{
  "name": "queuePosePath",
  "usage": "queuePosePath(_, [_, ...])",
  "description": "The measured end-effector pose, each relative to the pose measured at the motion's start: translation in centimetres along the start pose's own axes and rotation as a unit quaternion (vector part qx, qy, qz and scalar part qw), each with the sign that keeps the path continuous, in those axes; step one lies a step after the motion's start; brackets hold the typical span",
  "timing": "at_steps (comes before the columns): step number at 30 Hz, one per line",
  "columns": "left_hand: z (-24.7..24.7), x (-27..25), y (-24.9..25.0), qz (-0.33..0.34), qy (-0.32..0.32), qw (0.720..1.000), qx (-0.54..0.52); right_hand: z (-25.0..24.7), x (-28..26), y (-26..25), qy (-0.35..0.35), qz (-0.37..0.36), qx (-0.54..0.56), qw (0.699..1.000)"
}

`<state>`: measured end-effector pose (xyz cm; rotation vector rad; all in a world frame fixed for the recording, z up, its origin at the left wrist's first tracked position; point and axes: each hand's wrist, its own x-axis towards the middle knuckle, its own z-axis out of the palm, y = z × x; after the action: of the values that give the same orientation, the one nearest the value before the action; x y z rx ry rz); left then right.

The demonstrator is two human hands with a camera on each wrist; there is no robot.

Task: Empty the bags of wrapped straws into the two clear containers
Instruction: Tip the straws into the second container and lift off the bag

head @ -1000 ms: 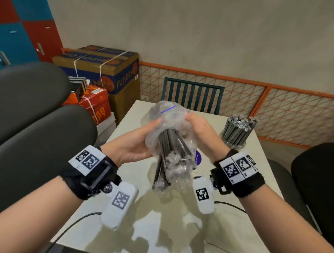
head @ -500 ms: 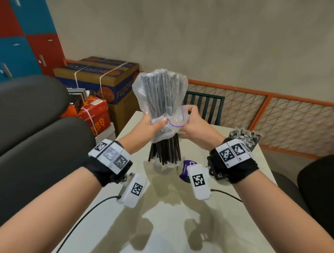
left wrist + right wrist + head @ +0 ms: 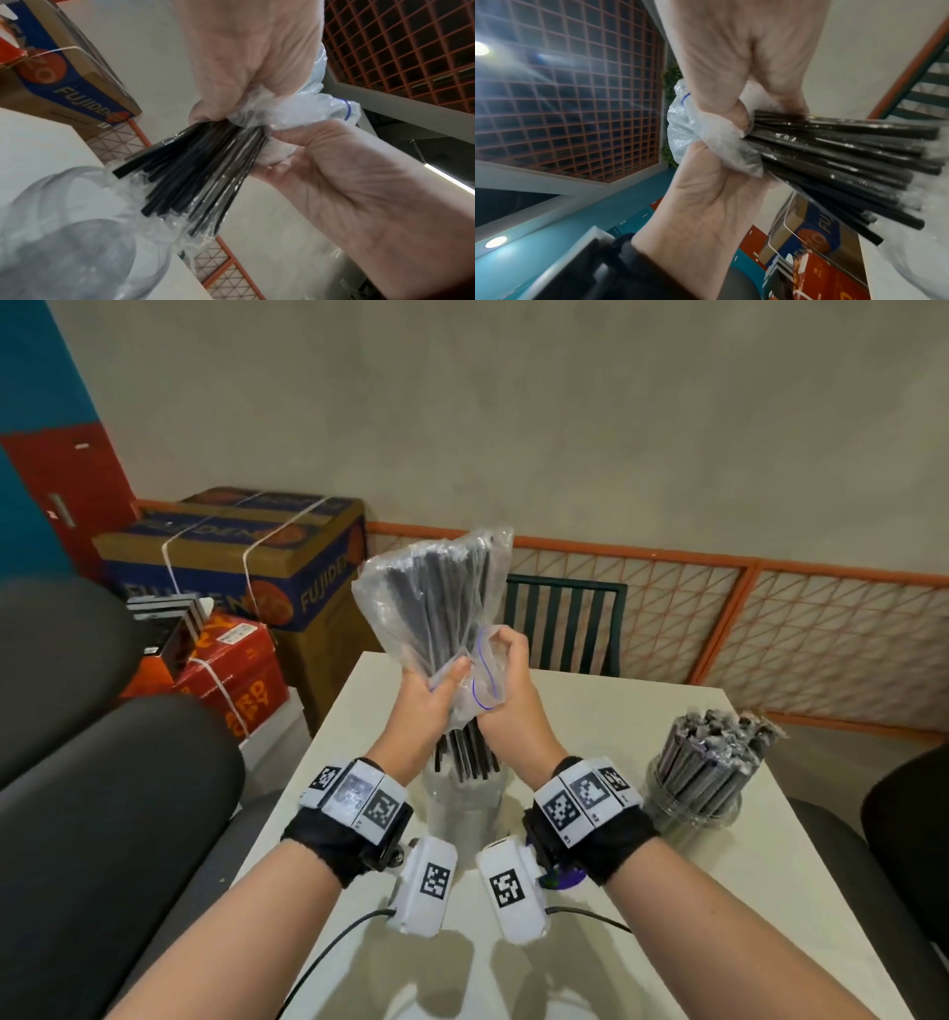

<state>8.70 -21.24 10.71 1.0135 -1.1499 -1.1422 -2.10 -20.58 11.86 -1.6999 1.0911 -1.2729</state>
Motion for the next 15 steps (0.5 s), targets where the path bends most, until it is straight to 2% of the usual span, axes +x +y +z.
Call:
queuePosePath(3, [-0.7, 0.7, -2.1, -0.007, 0.0, 1.0, -0.023, 0.7, 0.1, 2.0, 0.006, 0.027, 0.014, 1.0])
queuePosePath(10, [-0.5, 1.4, -4.3, 0.008, 0.026, 1.0, 0.002, 1.6, 0.4, 5.3, 0.027, 0.079, 0.031, 0.996])
queuePosePath(15, [-1.0, 0.8, -4.9, 0.001, 0.005, 1.0, 0.02, 2.1, -0.2, 6.9, 0.02, 0.073, 0.057, 0.996])
